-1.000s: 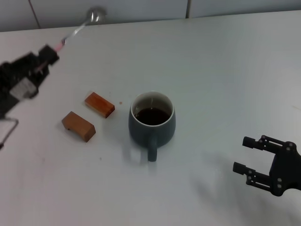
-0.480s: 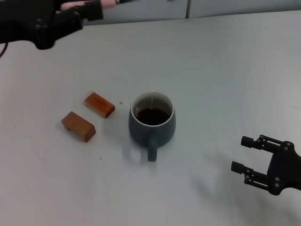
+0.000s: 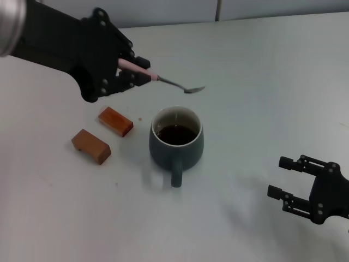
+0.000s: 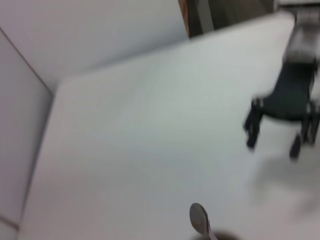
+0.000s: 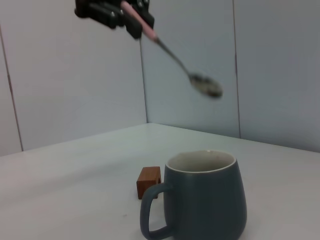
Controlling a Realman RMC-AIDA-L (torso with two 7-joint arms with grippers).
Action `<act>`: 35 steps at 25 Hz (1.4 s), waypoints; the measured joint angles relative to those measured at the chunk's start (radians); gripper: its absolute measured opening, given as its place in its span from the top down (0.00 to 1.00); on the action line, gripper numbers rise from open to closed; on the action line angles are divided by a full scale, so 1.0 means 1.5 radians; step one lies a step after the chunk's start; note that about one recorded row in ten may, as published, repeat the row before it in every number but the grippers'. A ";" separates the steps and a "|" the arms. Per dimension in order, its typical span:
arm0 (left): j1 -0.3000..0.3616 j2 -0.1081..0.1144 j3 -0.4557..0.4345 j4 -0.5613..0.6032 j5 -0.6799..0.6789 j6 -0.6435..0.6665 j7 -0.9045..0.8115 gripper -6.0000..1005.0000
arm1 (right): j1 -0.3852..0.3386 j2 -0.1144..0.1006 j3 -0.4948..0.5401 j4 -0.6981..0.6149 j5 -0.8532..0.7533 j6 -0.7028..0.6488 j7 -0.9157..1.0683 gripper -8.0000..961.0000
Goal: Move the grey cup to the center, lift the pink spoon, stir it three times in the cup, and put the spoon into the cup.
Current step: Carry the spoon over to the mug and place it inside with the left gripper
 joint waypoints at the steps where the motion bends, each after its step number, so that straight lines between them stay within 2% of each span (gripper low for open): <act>1: -0.011 -0.001 0.035 0.008 0.039 0.001 -0.012 0.87 | 0.000 0.000 0.000 0.000 0.000 0.000 0.000 0.29; 3: -0.011 -0.001 0.035 0.008 0.039 0.001 -0.012 0.87 | 0.001 0.000 0.000 0.000 0.000 0.000 0.000 0.29; 5: -0.035 -0.006 0.128 0.014 0.140 0.000 -0.042 0.87 | 0.002 0.000 0.000 0.000 0.000 0.000 0.000 0.29; 7: -0.043 -0.008 0.179 0.013 0.184 -0.006 -0.053 0.87 | 0.003 0.000 0.000 0.000 0.000 0.000 0.000 0.29; 10: -0.043 -0.008 0.179 0.013 0.184 -0.006 -0.053 0.87 | 0.003 0.000 0.000 0.000 0.000 0.000 0.001 0.29; 11: -0.049 -0.008 0.237 0.011 0.221 -0.021 -0.067 0.87 | 0.003 0.000 0.000 0.000 0.000 0.000 0.001 0.29; 14: -0.057 -0.009 0.289 0.002 0.239 -0.038 -0.080 0.87 | 0.004 0.000 0.000 0.000 0.000 0.000 0.001 0.29; 19: -0.062 -0.009 0.318 -0.012 0.248 -0.054 -0.085 0.87 | 0.005 0.000 0.000 0.000 0.000 0.000 0.001 0.29; 22: -0.065 -0.009 0.357 -0.053 0.270 -0.091 -0.086 0.87 | 0.005 0.000 0.000 0.000 0.000 0.000 0.001 0.29; 27: -0.084 -0.009 0.390 -0.109 0.291 -0.118 -0.092 0.87 | 0.005 0.001 0.000 0.001 0.000 0.000 0.002 0.29; 35: -0.101 -0.009 0.396 -0.126 0.297 -0.115 -0.094 0.87 | 0.005 0.001 0.000 0.002 0.000 0.000 0.004 0.29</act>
